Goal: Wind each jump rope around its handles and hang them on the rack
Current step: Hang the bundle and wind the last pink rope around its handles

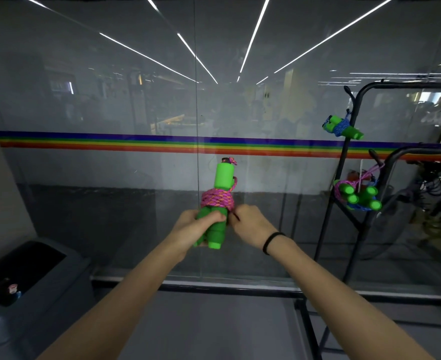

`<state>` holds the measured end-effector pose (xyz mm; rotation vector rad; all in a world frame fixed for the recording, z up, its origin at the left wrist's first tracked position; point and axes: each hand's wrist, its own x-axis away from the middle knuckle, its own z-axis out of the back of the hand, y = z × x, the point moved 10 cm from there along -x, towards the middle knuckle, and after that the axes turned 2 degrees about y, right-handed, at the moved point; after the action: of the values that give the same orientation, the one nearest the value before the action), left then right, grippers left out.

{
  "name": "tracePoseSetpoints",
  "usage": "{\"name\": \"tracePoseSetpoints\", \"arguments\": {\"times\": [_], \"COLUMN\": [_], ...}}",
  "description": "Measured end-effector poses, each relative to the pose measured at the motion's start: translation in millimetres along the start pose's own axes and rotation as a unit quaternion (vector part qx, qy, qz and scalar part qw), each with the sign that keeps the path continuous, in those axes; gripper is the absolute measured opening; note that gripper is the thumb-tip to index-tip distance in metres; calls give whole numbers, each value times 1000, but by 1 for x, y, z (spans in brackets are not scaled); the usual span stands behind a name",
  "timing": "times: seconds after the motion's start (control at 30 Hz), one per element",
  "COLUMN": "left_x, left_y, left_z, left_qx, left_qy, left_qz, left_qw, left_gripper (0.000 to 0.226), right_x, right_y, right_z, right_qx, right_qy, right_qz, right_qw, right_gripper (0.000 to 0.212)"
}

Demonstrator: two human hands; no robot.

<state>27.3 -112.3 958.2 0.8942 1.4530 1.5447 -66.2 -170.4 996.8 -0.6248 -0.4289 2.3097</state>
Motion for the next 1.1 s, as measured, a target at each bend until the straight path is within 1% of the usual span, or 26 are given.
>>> {"name": "tracePoseSetpoints", "arguments": {"times": [0.07, 0.13, 0.2, 0.3, 0.33, 0.4, 0.47, 0.53, 0.57, 0.67, 0.73, 0.8, 0.9, 1.03, 1.1], "left_x": [-2, -3, -2, 2, 3, 7, 11, 11, 11, 11, 10, 10, 11, 7, 5], "left_y": [-2, -9, -14, -16, -15, -13, -15, -25, -30, -42, -50, -54, -57, -46, -38], "left_z": [5, 1, -2, 5, 6, 7, 13, 18, 19, 28, 37, 49, 60, 63, 61], "left_qx": [-133, -181, -173, -123, -113, -92, -44, 6, 12, 27, 23, -4, -23, -43, -47], "left_qy": [21, 15, 31, 104, 115, 127, 160, 185, 189, 205, 215, 226, 223, 209, 201], "left_qz": [-33, -40, -58, -84, -91, -99, -84, -52, -35, 9, 28, 32, 38, 17, 3], "left_qw": [990, 983, 983, 983, 983, 983, 983, 981, 981, 978, 976, 974, 974, 977, 978], "left_gripper": [28, 34, 36, 43, 41, 29, 16, 25, 28, 23, 20, 20, 18, 21, 16], "right_x": [3, 7, 10, 14, 16, 18, 18, 19, 21, 27, 32, 38, 48, 55, 57], "right_y": [1, -2, -5, -8, -8, -7, -6, -5, -5, -6, -8, -10, -18, -33, -37], "right_z": [-1, -2, 0, 7, 8, 6, 3, 1, 1, 6, 8, 9, 9, 15, 20], "right_qx": [28, 65, 95, 116, 117, 110, 98, 87, 79, 49, 42, 43, 57, 63, 62], "right_qy": [1, -13, -12, 25, 34, 35, 25, 17, 13, 15, 13, 4, -3, 11, 21], "right_qz": [-4, -8, -19, -22, -21, -17, -10, 1, 5, 22, 33, 48, 74, 108, 116], "right_qw": [1000, 998, 995, 993, 992, 993, 995, 996, 997, 998, 998, 998, 996, 992, 991], "right_gripper": [26, 24, 25, 28, 29, 30, 30, 31, 31, 31, 31, 32, 32, 33, 34]}}
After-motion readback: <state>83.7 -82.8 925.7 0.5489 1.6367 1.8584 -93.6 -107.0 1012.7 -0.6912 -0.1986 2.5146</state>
